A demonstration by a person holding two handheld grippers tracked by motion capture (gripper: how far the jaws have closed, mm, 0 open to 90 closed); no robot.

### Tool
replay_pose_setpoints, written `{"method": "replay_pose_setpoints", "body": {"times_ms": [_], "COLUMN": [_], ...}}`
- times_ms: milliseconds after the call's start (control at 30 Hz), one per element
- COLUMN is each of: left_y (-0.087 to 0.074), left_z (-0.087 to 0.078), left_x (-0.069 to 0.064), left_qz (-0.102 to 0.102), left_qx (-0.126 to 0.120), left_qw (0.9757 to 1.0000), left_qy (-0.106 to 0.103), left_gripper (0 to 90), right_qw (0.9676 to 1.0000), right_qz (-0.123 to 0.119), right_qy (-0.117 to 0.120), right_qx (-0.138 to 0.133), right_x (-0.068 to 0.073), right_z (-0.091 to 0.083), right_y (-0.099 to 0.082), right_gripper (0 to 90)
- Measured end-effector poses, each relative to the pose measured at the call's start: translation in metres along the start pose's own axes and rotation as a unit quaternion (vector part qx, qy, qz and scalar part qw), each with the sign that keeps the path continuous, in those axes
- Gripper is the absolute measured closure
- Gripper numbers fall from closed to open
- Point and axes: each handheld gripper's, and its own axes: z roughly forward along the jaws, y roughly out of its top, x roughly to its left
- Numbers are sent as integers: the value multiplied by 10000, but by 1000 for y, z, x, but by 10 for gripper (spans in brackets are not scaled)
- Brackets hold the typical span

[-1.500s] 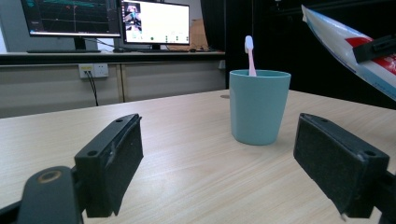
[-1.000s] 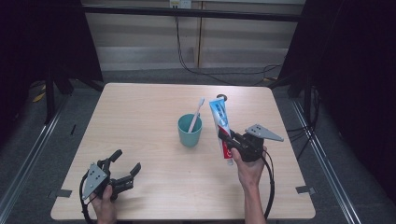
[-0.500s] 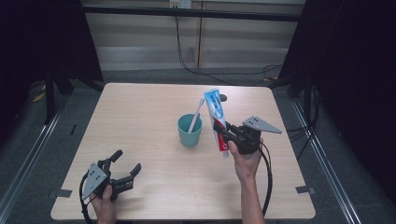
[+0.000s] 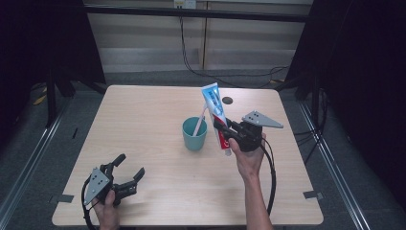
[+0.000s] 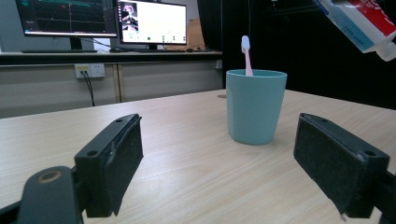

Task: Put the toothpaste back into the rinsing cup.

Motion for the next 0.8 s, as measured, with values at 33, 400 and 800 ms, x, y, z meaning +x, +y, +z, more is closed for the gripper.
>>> {"method": "replay_pose_setpoints", "body": {"times_ms": [33, 400, 800], "left_y": [0, 0, 0], "left_z": [0, 0, 0], "left_x": [0, 0, -1], "left_qz": [0, 4, -50], "left_qx": [-5, 10, 1], "left_qw": [10000, 10000, 10000], "left_qy": [-8, -15, -22], "left_gripper": [156, 156, 156], "right_qw": [10000, 9999, 9996], "right_qz": [11, -63, -151], "right_qy": [11, 102, 203], "right_qx": [-1, 68, 109], "right_x": [0, 2, 6], "right_z": [1, 16, 41], "right_y": [1, 12, 28], "right_gripper": [716, 715, 714]}}
